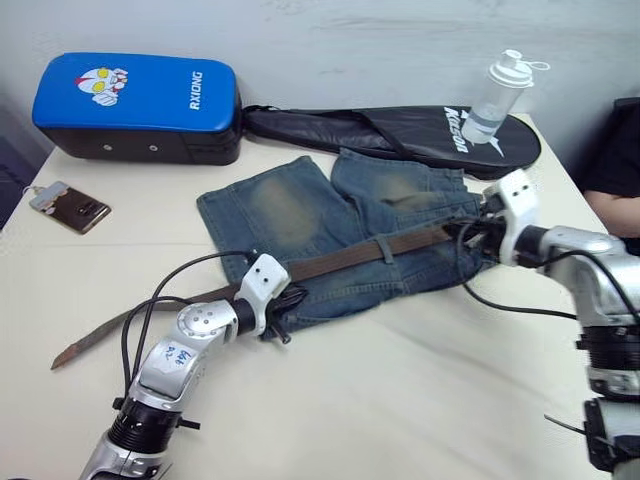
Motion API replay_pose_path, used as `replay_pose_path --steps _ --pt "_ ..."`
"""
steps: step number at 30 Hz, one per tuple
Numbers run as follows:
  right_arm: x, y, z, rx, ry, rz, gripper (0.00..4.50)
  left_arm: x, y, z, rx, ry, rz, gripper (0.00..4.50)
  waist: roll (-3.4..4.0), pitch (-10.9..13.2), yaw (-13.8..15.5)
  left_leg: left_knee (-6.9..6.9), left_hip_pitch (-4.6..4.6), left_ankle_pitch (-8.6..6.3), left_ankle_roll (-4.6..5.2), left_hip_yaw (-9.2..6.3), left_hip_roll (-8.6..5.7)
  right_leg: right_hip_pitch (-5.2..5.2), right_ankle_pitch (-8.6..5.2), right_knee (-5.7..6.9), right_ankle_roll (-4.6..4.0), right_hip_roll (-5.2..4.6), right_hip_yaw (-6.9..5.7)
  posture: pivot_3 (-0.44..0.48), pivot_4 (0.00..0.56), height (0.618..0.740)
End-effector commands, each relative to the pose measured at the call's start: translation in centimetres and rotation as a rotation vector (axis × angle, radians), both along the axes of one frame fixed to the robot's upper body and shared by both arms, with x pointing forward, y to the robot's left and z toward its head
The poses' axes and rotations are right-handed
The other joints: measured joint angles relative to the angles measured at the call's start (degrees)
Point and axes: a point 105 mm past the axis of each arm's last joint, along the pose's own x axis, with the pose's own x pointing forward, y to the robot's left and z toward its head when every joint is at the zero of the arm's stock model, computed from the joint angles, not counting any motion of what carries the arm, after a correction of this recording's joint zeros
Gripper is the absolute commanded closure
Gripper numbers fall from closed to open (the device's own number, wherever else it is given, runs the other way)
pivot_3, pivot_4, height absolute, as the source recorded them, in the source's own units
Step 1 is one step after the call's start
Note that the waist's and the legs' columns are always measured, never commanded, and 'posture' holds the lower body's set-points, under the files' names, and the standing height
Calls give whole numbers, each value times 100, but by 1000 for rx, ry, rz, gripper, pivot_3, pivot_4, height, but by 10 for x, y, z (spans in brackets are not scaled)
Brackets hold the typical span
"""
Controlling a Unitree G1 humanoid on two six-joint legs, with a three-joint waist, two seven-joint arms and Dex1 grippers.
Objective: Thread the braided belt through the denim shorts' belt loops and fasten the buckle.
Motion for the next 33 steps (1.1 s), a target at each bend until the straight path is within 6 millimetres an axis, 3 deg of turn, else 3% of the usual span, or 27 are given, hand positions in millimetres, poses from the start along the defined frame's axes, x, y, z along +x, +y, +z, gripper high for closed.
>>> replay_pose_path --steps 1,4,7,10,13,16,19,22,23,25,31,33 --pt "27 -9 -35 -144 51 -120 4500 -2 8 2 5 -7 24 4470 0 0 20 8 -9 0 2 3 -2 -5 0 1 0 -2 1 0 150 740" --pt "35 -10 -33 -174 38 -136 4500 -3 14 8 -14 -16 35 4470 1 -1 8 23 -14 -3 10 9 -7 -5 4 2 8 -7 3 0 150 740" --pt "37 -6 -13 -100 -4 -108 4500 -4 21 14 -31 -30 43 4470 0 -1 10 27 -9 -3 10 5 -4 1 5 4 9 -7 2 0 150 740" --pt "30 -5 25 -9 -92 -39 4500 -8 30 28 -71 -43 44 4470 2 0 8 23 -11 -2 9 2 -1 -1 5 3 8 -7 2 0 150 740" --pt "14 -7 52 26 -120 52 4500 -18 39 52 -184 -34 10 3578 5 4 9 23 -21 -3 10 3 -2 -8 5 3 9 -7 2 0 150 740" --pt "-5 2 65 13 -109 174 3698 -29 46 71 -236 -42 -39 2448 6 4 10 22 -21 -3 11 1 0 -9 5 2 9 -7 2 0 150 740" --pt "-31 20 65 9 -34 335 2335 -49 31 78 -208 -23 -206 1234 6 4 10 22 -17 -4 11 -2 0 -5 5 1 8 -6 0 0 150 740" --pt "-54 33 59 -10 51 449 1140 -65 15 68 -138 42 -339 135 6 4 12 18 -18 -6 11 -2 0 -5 5 -3 8 -6 0 0 150 740" --pt "-61 36 56 -32 73 479 645 -68 10 59 -86 67 -375 0 6 4 12 18 -17 -8 10 -1 -2 -4 5 -4 8 -7 2 0 150 740" --pt "-68 38 53 -77 77 505 65 -64 5 44 17 80 -384 0 6 4 15 18 -17 -9 10 -1 -2 -4 5 -4 8 -8 3 0 150 740" --pt "-78 40 55 -118 62 506 65 -31 8 -3 391 15 -338 0 6 5 44 19 -17 -17 11 -4 -6 -5 6 -7 7 -10 1 0 150 740" --pt "-77 39 56 -130 45 486 0 -13 12 -3 405 -35 -299 535 8 4 37 17 -19 -22 12 -2 -4 -8 5 -12 4 -9 1 0 150 740"
